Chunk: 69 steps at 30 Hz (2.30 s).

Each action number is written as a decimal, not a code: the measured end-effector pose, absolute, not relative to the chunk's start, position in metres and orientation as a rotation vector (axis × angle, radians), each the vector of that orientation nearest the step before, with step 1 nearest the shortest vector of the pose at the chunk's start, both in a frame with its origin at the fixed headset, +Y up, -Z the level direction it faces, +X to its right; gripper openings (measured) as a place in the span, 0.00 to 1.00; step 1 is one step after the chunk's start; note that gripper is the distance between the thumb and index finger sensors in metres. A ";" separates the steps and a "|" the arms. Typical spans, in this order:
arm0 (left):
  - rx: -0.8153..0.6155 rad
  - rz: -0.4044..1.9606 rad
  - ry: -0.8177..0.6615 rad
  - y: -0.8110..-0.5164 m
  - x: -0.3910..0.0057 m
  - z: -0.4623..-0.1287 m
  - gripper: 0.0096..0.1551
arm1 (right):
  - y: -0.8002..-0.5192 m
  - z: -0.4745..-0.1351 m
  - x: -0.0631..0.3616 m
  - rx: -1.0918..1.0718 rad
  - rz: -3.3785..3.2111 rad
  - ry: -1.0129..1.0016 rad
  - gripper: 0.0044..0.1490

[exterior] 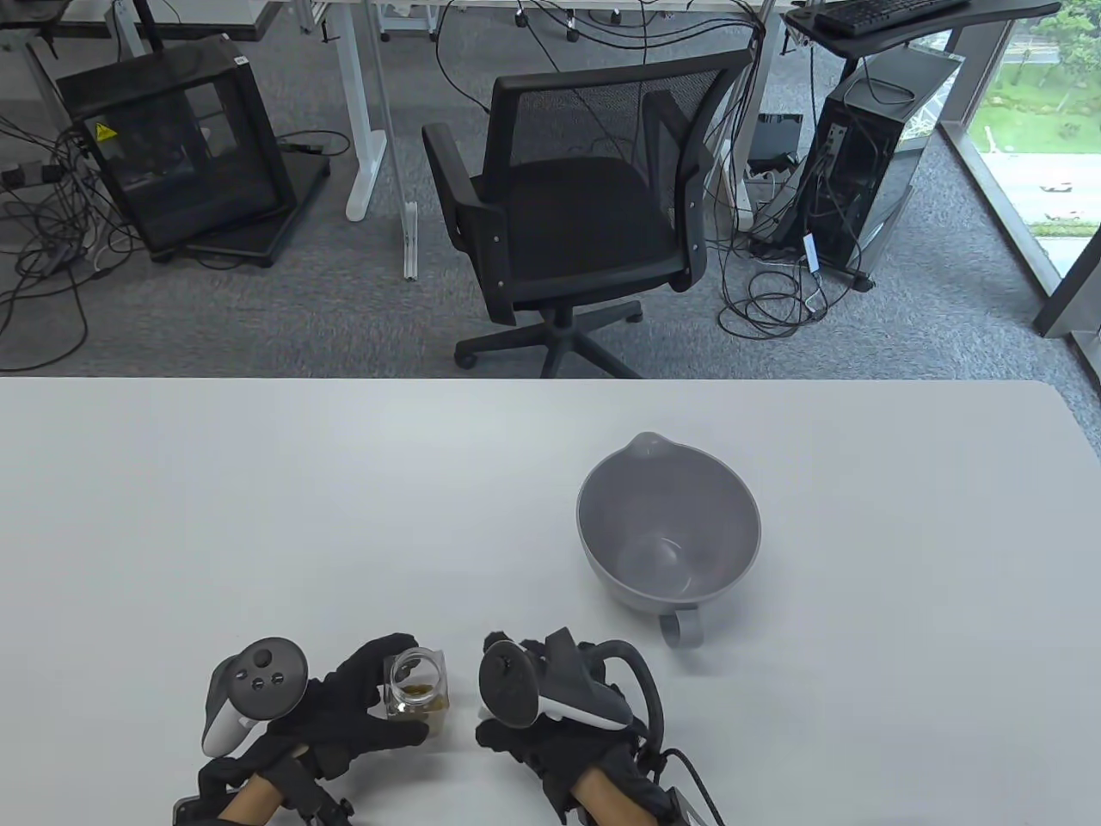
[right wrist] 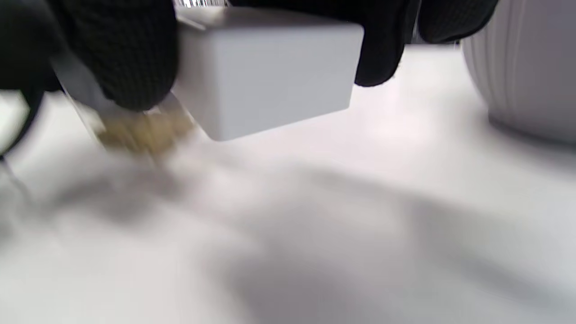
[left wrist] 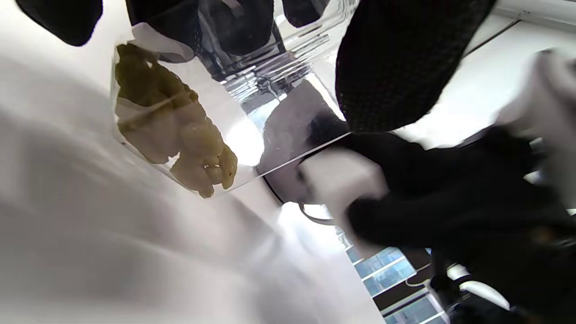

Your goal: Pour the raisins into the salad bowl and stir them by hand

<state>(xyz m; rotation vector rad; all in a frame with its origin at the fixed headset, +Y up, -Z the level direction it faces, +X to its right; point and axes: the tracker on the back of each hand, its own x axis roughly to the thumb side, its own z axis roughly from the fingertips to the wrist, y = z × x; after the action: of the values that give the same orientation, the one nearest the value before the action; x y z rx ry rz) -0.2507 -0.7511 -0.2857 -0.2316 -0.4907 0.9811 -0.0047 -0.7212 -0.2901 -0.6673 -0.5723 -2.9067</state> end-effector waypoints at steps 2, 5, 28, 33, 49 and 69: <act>-0.233 0.978 -0.483 -0.752 -0.254 -0.285 0.56 | -0.747 -0.292 -0.009 -0.568 -2.811 -0.556 0.56; -0.232 0.965 -0.476 -0.754 -0.258 -0.285 0.56 | -0.754 -0.294 -0.010 -0.596 -2.793 -0.663 0.57; -0.249 0.927 -0.546 -0.749 -0.256 -0.284 0.55 | -0.742 -0.327 0.182 1.251 -4.270 -0.386 0.33; -0.280 0.922 -0.590 -0.751 -0.253 -0.286 0.55 | -0.727 -0.343 0.151 0.382 -4.398 -0.523 0.34; -0.264 1.088 -0.625 -0.744 -0.279 -0.288 0.59 | -0.747 -0.370 0.070 -0.360 -4.203 -1.040 0.34; 0.157 0.675 -0.507 -0.630 -0.272 -0.314 0.63 | -0.752 -0.366 0.075 -0.373 -4.242 -0.951 0.35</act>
<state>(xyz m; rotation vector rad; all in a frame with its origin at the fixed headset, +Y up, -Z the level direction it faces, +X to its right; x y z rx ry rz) -0.2723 -0.6300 -0.3135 0.1572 -0.5066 0.6749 0.0752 -0.7522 -0.3660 -0.3733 -0.9509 -4.2421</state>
